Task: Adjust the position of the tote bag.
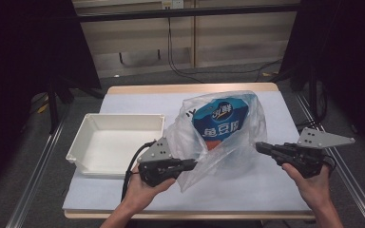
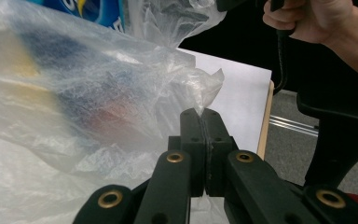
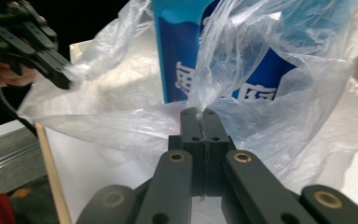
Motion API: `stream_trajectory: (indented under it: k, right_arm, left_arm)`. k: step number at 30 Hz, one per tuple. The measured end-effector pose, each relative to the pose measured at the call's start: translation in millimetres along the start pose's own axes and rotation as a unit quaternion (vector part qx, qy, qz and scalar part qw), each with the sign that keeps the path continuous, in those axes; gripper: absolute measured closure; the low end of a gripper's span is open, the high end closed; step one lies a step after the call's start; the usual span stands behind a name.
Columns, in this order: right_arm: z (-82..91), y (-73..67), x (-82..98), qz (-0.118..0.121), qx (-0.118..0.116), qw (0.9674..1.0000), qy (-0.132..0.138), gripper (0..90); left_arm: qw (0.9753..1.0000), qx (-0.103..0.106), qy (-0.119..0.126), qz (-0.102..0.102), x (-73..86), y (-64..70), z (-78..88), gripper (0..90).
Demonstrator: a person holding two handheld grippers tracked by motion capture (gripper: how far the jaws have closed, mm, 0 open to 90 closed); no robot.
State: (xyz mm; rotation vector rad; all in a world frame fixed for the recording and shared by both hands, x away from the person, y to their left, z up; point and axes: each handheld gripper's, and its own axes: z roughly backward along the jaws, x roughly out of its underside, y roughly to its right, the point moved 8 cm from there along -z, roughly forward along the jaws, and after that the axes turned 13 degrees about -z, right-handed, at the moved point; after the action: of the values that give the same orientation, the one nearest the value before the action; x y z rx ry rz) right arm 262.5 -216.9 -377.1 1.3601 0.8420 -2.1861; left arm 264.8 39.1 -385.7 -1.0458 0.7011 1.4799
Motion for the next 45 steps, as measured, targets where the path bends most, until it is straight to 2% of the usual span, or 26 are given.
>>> stream_trajectory:
  k: [1,4,11,16,22,30,35,38,42,45]
  right_arm:
    - [2.4,1.0,-2.0,-0.001,0.004,1.0000,0.003,90.0]
    - [5.0,1.5,-4.6,0.000,0.004,0.9999,0.009,90.0]
    - [15.4,4.5,-15.6,0.005,0.015,0.9995,0.026,90.0]
    - [21.9,10.3,-31.5,0.013,0.021,0.9989,0.039,90.0]
    - [22.1,22.0,-55.0,0.010,0.027,0.9986,0.043,90.0]
    - [22.9,26.0,-84.9,0.018,0.031,0.9978,0.057,90.0]
    - [27.9,29.7,-108.2,0.019,0.037,0.9966,0.071,90.0]
    - [31.4,34.3,-125.4,0.022,0.047,0.9955,0.080,90.0]
    - [35.3,40.0,-136.9,0.016,0.055,0.9941,0.092,90.0]
    - [38.5,46.2,-145.9,0.014,0.060,0.9932,0.099,90.0]
  left_arm:
    - [1.0000,-0.005,-0.003,-0.003,-1.5,-2.2,4.4,89.6]
    - [0.9999,-0.009,0.013,0.001,-6.6,-6.1,12.8,89.6]
    - [0.9991,-0.033,0.026,0.001,-16.8,-18.3,33.2,89.7]
    - [0.9981,-0.049,0.037,0.001,-27.8,-29.9,45.2,89.7]
    - [0.9972,-0.062,0.040,-0.010,-51.2,-44.7,57.4,89.7]
    - [0.9939,-0.095,0.054,-0.011,-71.9,-62.7,81.0,89.8]
    - [0.9902,-0.123,0.065,-0.011,-84.3,-78.5,101.7,89.8]
    - [0.9881,-0.137,0.070,-0.005,-87.6,-86.3,109.9,89.8]
    - [0.9851,-0.155,0.075,0.003,-88.6,-94.8,118.0,89.8]
    - [0.9847,-0.160,0.071,0.002,-88.0,-99.0,120.4,89.8]
